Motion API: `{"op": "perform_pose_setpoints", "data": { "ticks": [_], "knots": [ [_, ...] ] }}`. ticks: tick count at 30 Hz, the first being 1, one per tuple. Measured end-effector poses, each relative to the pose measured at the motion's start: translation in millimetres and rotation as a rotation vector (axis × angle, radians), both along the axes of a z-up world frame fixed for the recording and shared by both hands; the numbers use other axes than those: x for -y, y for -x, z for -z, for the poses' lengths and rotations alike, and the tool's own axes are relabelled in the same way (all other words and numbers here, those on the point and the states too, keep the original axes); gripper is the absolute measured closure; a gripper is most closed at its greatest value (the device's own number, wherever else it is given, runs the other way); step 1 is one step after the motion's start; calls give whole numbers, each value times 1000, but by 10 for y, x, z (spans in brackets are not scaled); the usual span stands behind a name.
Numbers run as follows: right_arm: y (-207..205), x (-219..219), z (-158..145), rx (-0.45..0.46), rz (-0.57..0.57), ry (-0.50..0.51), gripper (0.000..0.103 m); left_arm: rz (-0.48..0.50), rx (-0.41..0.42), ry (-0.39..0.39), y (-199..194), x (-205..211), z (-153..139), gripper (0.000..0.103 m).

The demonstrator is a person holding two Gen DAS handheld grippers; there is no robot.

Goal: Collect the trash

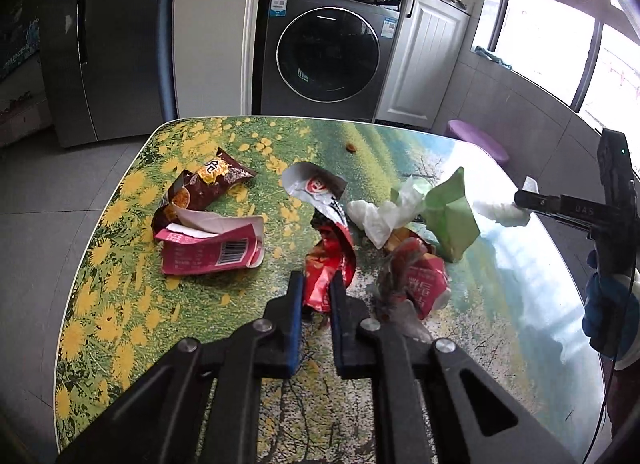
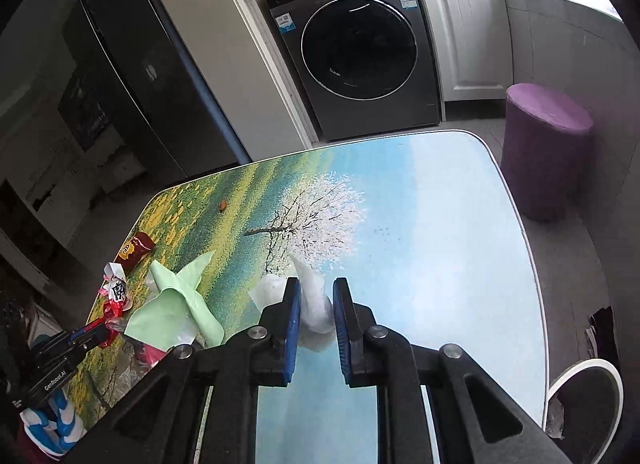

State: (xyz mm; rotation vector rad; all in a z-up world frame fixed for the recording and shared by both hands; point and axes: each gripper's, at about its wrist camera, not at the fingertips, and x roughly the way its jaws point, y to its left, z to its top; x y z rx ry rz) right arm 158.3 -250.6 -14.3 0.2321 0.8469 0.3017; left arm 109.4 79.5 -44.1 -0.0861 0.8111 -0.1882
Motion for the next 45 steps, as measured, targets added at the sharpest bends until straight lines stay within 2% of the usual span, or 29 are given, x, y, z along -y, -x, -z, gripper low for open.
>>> {"op": "perform_pose_setpoints", "data": {
  "ticks": [6, 11, 15, 20, 22, 26, 27, 35, 37, 39, 45],
  "knots": [
    [610, 496, -269, 53, 93, -22, 92, -7, 58, -3, 265, 33, -314, 92],
    [1026, 771, -404, 88, 130, -35, 95, 36, 87, 14, 450, 301, -497, 92],
    [1226, 887, -368, 76, 122, -65, 95, 87, 99, 35, 580, 563, -567, 92],
    [1250, 922, -210, 34, 102, -9, 94, 126, 90, 42, 693, 793, -571, 92],
    [1203, 911, -161, 23, 86, 3, 90, 127, 79, 47, 708, 821, -547, 92],
    [1077, 887, -90, 20, 80, 23, 58, 126, 65, 41, 705, 854, -518, 92],
    [1038, 886, -68, 17, 76, 20, 57, 127, 64, 38, 697, 861, -514, 92],
    [644, 694, 187, -52, 45, 61, 57, 129, 36, 28, 597, 954, -438, 92],
    [583, 661, 247, -66, 44, 80, 62, 135, 33, 18, 589, 1004, -431, 92],
    [572, 650, 275, -66, 36, 85, 78, 146, 34, 2, 585, 1078, -432, 92],
    [748, 764, 245, -41, 27, 26, 81, 179, 56, -43, 589, 1406, -490, 92]
  ]
}}
